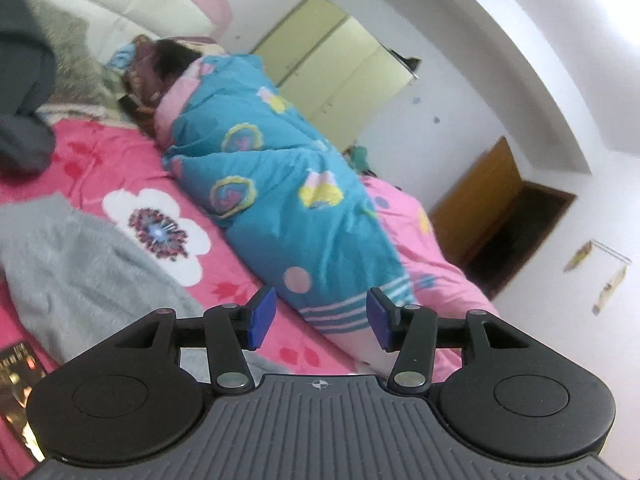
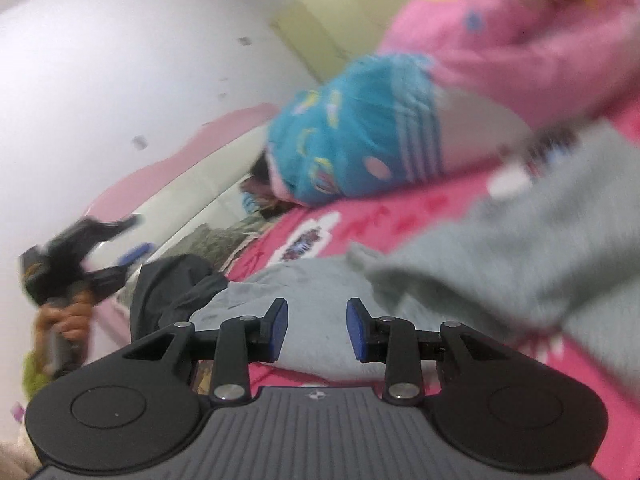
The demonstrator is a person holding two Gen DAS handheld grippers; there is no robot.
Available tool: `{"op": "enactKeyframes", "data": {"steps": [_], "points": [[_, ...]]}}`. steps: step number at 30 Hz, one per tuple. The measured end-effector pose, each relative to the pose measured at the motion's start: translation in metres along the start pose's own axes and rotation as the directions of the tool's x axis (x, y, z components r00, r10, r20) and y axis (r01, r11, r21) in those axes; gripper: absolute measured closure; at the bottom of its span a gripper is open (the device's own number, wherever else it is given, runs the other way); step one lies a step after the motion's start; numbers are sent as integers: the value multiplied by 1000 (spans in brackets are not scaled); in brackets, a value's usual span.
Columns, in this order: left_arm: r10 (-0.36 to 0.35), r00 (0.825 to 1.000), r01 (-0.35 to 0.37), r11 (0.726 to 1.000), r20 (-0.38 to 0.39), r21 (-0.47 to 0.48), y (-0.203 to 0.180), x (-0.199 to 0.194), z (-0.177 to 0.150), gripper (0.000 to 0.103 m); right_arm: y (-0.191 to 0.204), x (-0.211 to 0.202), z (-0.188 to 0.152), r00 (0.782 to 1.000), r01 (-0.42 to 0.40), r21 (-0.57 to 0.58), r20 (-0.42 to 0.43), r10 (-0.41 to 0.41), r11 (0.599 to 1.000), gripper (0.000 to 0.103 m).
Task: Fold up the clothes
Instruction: 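Open both grippers and lift them away from the folded sweatpants, then pinch the edge of the folded sweatpants with the right gripper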
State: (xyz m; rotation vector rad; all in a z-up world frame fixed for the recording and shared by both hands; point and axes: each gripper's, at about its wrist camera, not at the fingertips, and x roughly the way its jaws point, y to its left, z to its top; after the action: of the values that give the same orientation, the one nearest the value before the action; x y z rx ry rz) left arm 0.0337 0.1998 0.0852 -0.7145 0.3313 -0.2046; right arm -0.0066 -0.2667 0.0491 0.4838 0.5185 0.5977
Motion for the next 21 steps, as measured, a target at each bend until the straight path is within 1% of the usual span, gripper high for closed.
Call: {"op": "enactKeyframes", "data": {"steps": [1,3,5,7,9,10,11,12,13,15,18,20,21], "points": [[18,1000,-18,1000,9,-7,9,8,-10,53,7,0,6,1000,7,-39,3,-7,999,68],[91,995,-91,996,32,-4,27,25,-28,53,19,12,23,1000,21,-116,2,-21,993,68],[190,980,-191,981,54,19,44,46,-43,54,31,24,41,999,34,-193,2,-34,981,68],[234,971,-235,972,57,13,58,63,-52,54,46,42,60,999,31,-276,1,-32,961,68],[246,968,-246,969,48,2,68,78,-55,54,64,79,80,999,-16,-378,-37,2,926,68],[256,966,-256,967,43,-2,72,85,-55,54,72,99,90,998,-41,-428,-59,18,903,65],[268,963,-268,963,38,-7,77,92,-55,54,81,123,98,995,-73,-483,-92,32,873,60],[287,958,-286,958,32,-16,81,98,-54,54,89,152,104,989,-111,-526,-140,42,844,60],[305,952,-304,952,22,-23,85,103,-53,54,94,182,109,981,-141,-550,-186,44,823,60],[330,944,-329,944,8,-26,92,113,-53,55,102,246,116,957,-199,-562,-287,37,803,60],[352,936,-352,936,-3,-13,104,121,-59,55,111,332,115,919,-261,-565,-392,23,783,60],[356,934,-357,933,-31,-41,111,124,-62,55,118,382,106,895,-300,-587,-445,10,752,60],[351,936,-352,935,-34,-46,114,124,-62,55,121,402,102,878,-330,-573,-478,21,751,60]]}}
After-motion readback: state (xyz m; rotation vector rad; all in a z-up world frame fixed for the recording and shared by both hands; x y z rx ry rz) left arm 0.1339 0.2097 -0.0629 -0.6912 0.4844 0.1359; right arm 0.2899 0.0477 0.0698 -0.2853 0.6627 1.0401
